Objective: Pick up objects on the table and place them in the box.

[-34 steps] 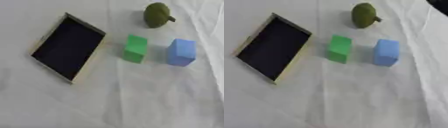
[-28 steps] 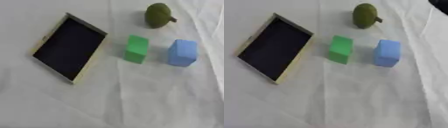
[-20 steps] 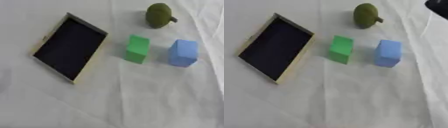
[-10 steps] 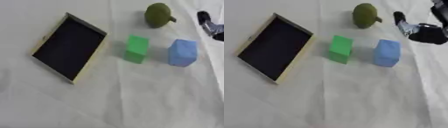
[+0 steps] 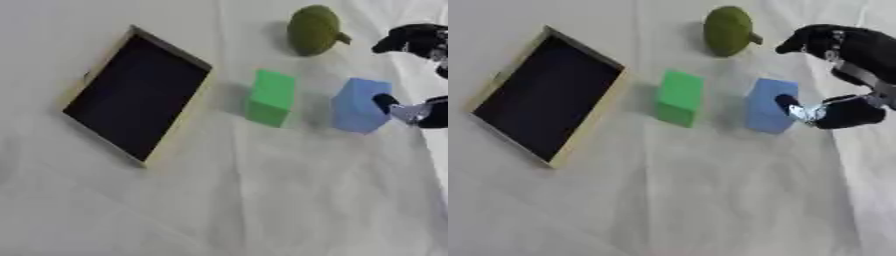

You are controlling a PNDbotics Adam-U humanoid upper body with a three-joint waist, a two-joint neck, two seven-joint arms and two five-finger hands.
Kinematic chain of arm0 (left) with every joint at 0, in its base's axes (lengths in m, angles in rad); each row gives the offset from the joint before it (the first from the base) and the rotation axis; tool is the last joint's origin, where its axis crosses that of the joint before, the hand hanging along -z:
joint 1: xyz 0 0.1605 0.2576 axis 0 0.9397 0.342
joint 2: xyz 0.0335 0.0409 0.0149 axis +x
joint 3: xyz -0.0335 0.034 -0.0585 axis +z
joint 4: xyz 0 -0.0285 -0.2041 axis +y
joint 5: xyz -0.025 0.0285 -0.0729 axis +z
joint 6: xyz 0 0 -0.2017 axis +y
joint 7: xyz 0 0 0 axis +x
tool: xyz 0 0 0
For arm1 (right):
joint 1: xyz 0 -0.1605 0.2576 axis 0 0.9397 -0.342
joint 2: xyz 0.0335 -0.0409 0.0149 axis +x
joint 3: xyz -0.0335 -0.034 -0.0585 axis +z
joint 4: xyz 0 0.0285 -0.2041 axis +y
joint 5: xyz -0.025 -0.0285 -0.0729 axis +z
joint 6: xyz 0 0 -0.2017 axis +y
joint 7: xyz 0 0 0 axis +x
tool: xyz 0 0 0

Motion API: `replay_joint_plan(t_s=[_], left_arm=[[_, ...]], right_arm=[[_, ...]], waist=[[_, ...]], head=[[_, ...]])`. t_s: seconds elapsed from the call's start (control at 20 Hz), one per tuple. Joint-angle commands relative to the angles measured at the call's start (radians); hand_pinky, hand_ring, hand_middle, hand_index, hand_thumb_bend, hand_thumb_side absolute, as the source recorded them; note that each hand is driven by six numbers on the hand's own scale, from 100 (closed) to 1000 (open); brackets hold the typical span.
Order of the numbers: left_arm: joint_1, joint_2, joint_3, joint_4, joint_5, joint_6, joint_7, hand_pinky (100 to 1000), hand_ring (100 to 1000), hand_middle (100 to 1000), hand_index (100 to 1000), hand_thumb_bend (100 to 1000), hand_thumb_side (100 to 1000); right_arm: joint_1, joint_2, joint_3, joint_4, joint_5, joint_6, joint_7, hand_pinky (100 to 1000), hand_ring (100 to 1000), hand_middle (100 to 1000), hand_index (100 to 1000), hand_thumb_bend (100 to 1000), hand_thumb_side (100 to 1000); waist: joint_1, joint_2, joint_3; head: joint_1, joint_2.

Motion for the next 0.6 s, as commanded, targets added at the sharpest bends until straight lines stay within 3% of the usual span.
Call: replay_joint_plan(t_s=[0.05, 0.1, 0.2, 0.45, 0.6], left_arm=[[0.000, 0.037, 0.006, -0.015, -0.006, 0.005, 0.001, 757, 778, 781, 834, 314, 792], [0.000, 0.038, 0.006, -0.015, -0.006, 0.005, 0.000, 757, 778, 781, 834, 314, 792], [-0.001, 0.038, 0.005, -0.015, -0.006, 0.005, -0.001, 757, 779, 781, 834, 313, 793], [-0.002, 0.037, 0.003, -0.015, -0.003, 0.007, -0.005, 757, 779, 782, 834, 313, 794], [-0.004, 0.034, 0.002, -0.015, -0.001, 0.007, -0.007, 756, 782, 782, 834, 312, 796]], right_arm=[[-0.002, -0.040, -0.019, -0.018, -0.030, -0.002, 0.028, 914, 965, 847, 908, 305, 675], [-0.002, -0.041, -0.023, -0.018, -0.037, -0.001, 0.032, 919, 970, 848, 912, 360, 752], [-0.003, -0.043, -0.028, -0.018, -0.041, 0.005, 0.039, 923, 976, 847, 919, 415, 819], [-0.007, -0.047, -0.022, -0.018, -0.030, 0.037, 0.034, 926, 980, 835, 917, 417, 817], [-0.014, -0.049, -0.015, -0.018, -0.017, 0.061, 0.035, 929, 986, 837, 919, 388, 761]], waist=[[-0.009, -0.025, -0.003], [-0.009, -0.025, -0.004], [-0.010, -0.025, -0.005], [-0.009, -0.025, -0.004], [-0.010, -0.025, -0.002]], head=[[0.000, 0.009], [0.000, 0.011], [-0.002, 0.012], [-0.011, 0.012], [-0.017, 0.011]])
